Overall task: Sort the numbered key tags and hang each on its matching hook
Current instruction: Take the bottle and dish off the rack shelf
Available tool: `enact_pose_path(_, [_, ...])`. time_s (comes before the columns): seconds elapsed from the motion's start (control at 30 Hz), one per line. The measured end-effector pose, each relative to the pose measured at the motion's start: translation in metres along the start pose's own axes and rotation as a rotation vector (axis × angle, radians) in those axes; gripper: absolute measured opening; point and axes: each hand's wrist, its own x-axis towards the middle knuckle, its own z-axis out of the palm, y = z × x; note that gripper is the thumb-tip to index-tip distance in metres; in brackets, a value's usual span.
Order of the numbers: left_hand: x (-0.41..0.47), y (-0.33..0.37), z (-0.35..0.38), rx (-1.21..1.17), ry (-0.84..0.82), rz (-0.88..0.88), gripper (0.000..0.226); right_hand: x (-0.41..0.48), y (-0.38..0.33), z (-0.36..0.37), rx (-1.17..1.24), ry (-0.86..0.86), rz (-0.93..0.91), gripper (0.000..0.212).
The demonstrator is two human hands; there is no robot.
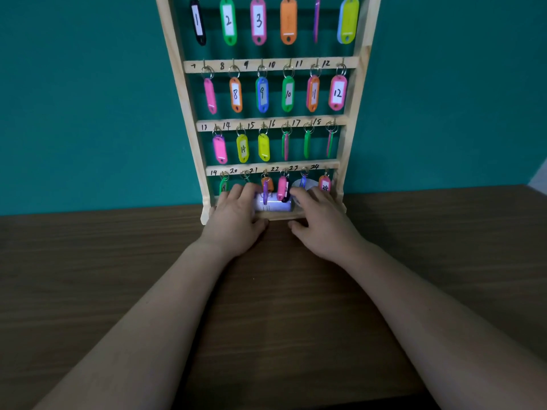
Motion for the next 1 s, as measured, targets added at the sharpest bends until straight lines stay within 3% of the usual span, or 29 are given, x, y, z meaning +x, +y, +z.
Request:
enact_pose_path(0.27, [-0.007, -0.004, 0.000, 0.015, 0.084, 0.067, 0.064, -0.001, 0.000, -0.004, 0.021, 0.051, -0.039, 0.058])
enact_pose_path(0.6, [-0.019, -0.002, -0.002, 0.028, 0.127, 0.091, 0.059, -0.013, -0.008, -0.019, 0.016, 0.088, -0.123, 0.022])
enact_pose_path(0.8, [-0.029, -0.001, -0.003, -0.006, 0.090, 0.070, 0.045, -0.018, -0.007, -0.025, 0.077, 0.039, -0.137, 0.024])
enact_pose_path(1.0, [-0.048, -0.005, -0.008, -0.045, 0.066, 0.087, 0.041, -0.023, -0.010, -0.024, 0.132, -0.064, -0.108, 0.042])
